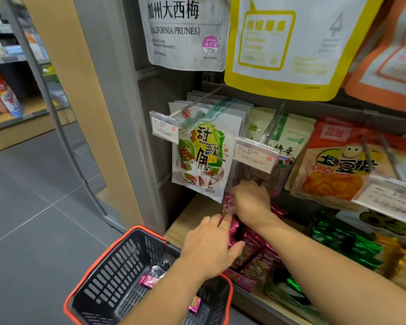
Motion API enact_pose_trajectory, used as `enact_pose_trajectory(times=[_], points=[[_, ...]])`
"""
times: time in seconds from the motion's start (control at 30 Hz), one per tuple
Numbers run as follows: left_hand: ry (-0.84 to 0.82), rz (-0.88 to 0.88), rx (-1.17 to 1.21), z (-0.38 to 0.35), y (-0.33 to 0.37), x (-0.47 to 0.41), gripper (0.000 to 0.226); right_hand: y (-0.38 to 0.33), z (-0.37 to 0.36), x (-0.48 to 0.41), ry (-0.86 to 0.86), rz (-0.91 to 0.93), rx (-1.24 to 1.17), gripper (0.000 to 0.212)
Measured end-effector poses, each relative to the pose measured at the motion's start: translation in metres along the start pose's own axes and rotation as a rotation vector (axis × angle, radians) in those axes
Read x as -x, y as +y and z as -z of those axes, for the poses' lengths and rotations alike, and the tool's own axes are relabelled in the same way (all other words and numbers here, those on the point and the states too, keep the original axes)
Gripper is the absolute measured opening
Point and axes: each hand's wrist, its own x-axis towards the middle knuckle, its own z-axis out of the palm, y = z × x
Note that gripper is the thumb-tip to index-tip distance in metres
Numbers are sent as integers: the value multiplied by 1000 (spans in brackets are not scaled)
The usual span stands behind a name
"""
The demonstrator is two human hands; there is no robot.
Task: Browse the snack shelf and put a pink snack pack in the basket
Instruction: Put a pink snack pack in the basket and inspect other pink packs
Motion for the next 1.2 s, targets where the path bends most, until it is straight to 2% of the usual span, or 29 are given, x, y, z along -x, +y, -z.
enact_pose_trajectory(times=[0.07, 0.17, 0.27, 0.33, 0.43, 0.53, 0.63, 0.73, 0.8, 0.9, 0.97, 1.1, 1.2], points=[[-27, 14, 7, -5, -3, 0, 70, 2, 8, 15, 121, 51, -131, 28], [-68, 64, 80, -10, -6, -3, 66, 0, 21, 48, 340, 41, -252, 17], [-53, 105, 187, -11, -7, -10, 59, 2, 39, 90, 559, 162, -345, 13], [3, 99, 246, -9, -6, -12, 49, 5, 54, 118, 631, 279, -338, 12], [60, 83, 293, -4, -4, -11, 35, 10, 89, 155, 624, 327, -434, 15], [-18, 104, 313, 2, -2, -10, 37, 16, 119, 189, 771, 456, -258, 20], [-67, 147, 361, 14, 0, -4, 48, 26, 130, 215, 832, 446, -243, 16], [61, 187, 500, 43, 8, 10, 46, 32, 123, 233, 814, 398, -336, 14], [72, 199, 649, 75, 17, 27, 39, 32, 119, 237, 735, 326, -460, 14], [-211, 18, 923, 117, 39, 61, 23, 29, 117, 235, 540, 237, -703, 10], [-314, -97, 991, 135, 58, 83, 25, 24, 121, 234, 453, 203, -840, 11], [-156, -118, 957, 160, 77, 108, 26, 15, 132, 236, 406, 107, -1167, 23], [-70, -95, 946, 163, 75, 121, 19, 9, 136, 233, 281, 74, -1385, 35]])
